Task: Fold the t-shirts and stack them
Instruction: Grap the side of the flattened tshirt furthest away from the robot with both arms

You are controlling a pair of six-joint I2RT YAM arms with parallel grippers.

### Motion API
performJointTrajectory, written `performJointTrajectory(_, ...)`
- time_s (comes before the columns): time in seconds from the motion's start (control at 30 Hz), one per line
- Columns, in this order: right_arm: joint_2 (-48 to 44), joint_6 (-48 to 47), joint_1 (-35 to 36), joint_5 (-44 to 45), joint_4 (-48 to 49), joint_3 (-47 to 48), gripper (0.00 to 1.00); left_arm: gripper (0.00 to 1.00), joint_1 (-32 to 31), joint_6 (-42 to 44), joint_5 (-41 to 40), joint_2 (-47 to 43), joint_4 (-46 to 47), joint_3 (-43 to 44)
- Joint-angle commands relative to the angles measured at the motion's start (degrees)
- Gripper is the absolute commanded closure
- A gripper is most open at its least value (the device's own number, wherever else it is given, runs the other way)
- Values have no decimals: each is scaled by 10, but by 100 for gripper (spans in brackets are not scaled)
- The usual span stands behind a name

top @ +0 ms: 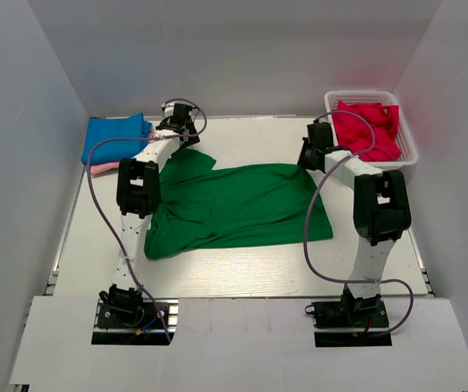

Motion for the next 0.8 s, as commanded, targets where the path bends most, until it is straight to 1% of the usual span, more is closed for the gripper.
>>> performJointTrajectory(0.0, 17, -8, 0, -5, 5, 33, 100, 10, -2, -4, -26, 4, -46, 33)
performJointTrajectory(0.07, 20, -7, -2, -10, 0, 37, 100, 16, -2, 4, -39, 4, -39, 23)
performJointTrajectory(0.1, 21, -5, 0, -11, 1, 36, 100, 22, -2, 4, -39, 4, -39, 13)
performJointTrajectory(0.17, 20, -4, -1, -12, 7, 33, 100, 27, -2, 9, -34, 4, -39, 5)
performJointTrajectory(0.27, 20, -4, 0, -12, 5, 34, 100, 32, -2, 4, -34, 4, -62, -17)
performJointTrajectory(0.3, 18, -1, 0, -12, 6, 31, 100, 33, -8, 4, -34, -3, -49, -49)
performJointTrajectory(0.33, 18, -2, -1, -14, 9, 32, 100, 39, -8, 4, -34, -9, -41, -64)
performJointTrajectory(0.4, 15, 2, 0, -12, 7, 30, 100, 52, -8, -2, -25, -2, -48, -73)
performJointTrajectory(0.43, 13, 2, 1, -12, 11, 27, 100, 63, -8, -2, -25, 13, -57, -60)
performJointTrajectory(0.5, 14, 2, -1, -12, 10, 28, 100, 75, -8, 4, -16, 27, -69, -36)
performJointTrajectory(0.53, 14, 2, 0, -10, 11, 28, 100, 98, -8, 4, -16, 27, -69, -36)
performJointTrajectory(0.57, 15, 1, -1, -8, 10, 28, 100, 100, -8, 9, -10, 27, -69, -29)
performJointTrajectory(0.63, 17, 0, -1, -9, 12, 32, 100, 100, -8, 20, -4, 20, -48, -34)
performJointTrajectory(0.7, 19, -4, 0, -8, 12, 34, 100, 100, -8, 28, -27, -8, -48, -34)
performJointTrajectory(0.73, 19, -4, 0, -8, 11, 40, 100, 100, -8, 28, -48, -37, -48, -44)
performJointTrajectory(0.77, 18, -5, 0, -7, 11, 40, 100, 100, -8, 28, -49, -38, -38, -53)
